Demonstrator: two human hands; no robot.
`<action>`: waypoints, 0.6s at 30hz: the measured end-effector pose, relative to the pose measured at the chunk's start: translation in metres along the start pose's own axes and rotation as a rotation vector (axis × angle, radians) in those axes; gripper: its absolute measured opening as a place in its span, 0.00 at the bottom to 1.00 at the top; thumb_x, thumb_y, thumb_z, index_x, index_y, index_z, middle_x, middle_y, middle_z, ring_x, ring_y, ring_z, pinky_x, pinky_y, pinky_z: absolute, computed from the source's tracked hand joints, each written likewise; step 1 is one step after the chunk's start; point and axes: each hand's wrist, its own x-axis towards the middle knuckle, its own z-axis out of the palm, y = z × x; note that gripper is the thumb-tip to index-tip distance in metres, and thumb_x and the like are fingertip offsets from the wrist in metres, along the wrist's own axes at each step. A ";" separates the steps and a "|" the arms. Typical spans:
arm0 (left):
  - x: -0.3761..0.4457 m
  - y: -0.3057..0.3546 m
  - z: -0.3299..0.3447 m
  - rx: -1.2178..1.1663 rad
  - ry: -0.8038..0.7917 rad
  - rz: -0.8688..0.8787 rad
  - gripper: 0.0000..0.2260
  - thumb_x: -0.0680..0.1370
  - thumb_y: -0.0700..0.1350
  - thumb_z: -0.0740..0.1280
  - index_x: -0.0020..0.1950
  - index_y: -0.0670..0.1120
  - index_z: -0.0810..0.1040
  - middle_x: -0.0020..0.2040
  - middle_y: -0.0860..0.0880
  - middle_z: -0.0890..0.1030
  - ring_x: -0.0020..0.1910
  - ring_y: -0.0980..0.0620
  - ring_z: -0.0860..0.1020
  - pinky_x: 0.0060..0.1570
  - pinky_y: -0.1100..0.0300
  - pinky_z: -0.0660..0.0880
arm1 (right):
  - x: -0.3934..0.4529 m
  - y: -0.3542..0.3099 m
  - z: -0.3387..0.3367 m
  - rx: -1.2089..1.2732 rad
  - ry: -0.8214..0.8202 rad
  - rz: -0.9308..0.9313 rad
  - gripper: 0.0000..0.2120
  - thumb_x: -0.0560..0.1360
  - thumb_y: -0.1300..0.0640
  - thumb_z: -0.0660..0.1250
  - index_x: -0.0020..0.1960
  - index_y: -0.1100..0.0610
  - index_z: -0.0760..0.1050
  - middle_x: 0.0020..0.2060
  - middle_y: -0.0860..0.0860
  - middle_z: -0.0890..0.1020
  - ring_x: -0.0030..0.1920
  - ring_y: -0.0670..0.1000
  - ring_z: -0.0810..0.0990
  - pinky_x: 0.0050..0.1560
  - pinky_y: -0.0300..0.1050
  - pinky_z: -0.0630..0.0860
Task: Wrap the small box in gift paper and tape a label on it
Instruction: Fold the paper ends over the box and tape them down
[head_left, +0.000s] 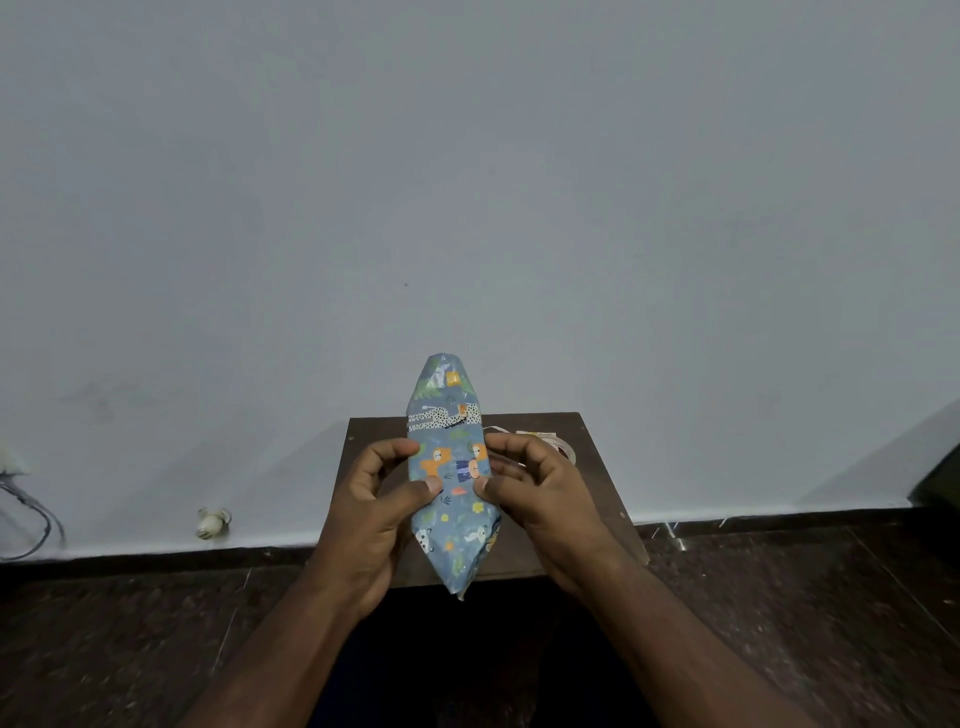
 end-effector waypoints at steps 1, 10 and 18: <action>0.000 0.000 0.000 0.004 -0.001 0.001 0.18 0.69 0.32 0.72 0.57 0.44 0.76 0.59 0.41 0.82 0.51 0.42 0.84 0.44 0.53 0.83 | 0.000 0.000 -0.001 0.011 -0.007 0.005 0.23 0.65 0.65 0.74 0.60 0.60 0.78 0.57 0.58 0.84 0.61 0.58 0.82 0.64 0.61 0.77; 0.002 0.000 -0.003 -0.057 -0.038 -0.004 0.17 0.73 0.27 0.67 0.56 0.44 0.77 0.56 0.45 0.83 0.50 0.45 0.85 0.42 0.55 0.82 | 0.001 0.004 -0.004 0.054 -0.022 0.019 0.23 0.69 0.64 0.69 0.64 0.62 0.77 0.60 0.60 0.82 0.65 0.60 0.79 0.68 0.62 0.74; 0.001 -0.001 -0.002 -0.053 -0.064 0.005 0.21 0.70 0.28 0.71 0.58 0.45 0.76 0.60 0.43 0.82 0.53 0.42 0.84 0.45 0.51 0.83 | -0.004 -0.004 -0.003 -0.046 -0.008 -0.021 0.20 0.70 0.62 0.71 0.62 0.59 0.78 0.55 0.57 0.85 0.59 0.57 0.83 0.60 0.55 0.80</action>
